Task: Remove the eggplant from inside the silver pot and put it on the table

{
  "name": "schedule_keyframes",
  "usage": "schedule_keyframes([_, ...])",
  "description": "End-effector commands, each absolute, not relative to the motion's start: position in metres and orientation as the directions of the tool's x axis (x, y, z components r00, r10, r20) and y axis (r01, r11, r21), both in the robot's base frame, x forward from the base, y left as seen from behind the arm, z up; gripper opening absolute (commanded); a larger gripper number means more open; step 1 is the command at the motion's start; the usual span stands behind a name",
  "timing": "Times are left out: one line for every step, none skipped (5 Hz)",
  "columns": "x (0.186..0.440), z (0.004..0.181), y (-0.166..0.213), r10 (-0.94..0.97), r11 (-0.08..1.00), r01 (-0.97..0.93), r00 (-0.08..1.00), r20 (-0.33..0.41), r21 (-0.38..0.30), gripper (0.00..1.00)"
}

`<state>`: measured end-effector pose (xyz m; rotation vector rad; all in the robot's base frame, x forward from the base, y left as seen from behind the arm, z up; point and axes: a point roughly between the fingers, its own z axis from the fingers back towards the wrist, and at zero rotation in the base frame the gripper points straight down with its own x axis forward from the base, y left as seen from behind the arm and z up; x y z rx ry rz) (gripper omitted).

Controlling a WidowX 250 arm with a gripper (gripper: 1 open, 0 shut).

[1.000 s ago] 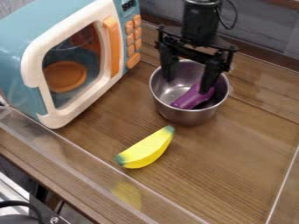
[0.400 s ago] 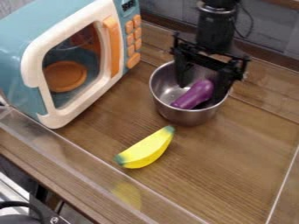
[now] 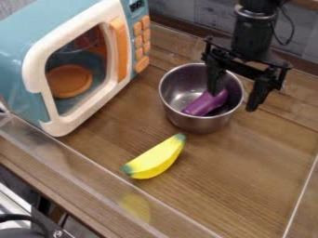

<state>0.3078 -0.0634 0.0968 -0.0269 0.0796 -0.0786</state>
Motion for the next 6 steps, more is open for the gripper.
schedule_keyframes([0.323,0.113,-0.057,-0.060,0.998,0.059,0.998,-0.022,-0.033,1.00])
schedule_keyframes([0.314,0.118,-0.050,-0.075,0.997,0.074,0.997,-0.023,-0.027,1.00])
schedule_keyframes([0.304,0.124,-0.042,-0.087,0.996,0.086,0.996,-0.021,-0.022,1.00])
schedule_keyframes([0.294,0.134,-0.033,-0.102,0.995,0.102,0.995,-0.009,-0.020,1.00])
schedule_keyframes([0.297,0.140,-0.032,-0.107,0.994,0.107,0.994,-0.004,-0.018,1.00])
schedule_keyframes([0.299,0.143,-0.032,-0.103,0.994,0.103,0.995,-0.002,-0.019,1.00])
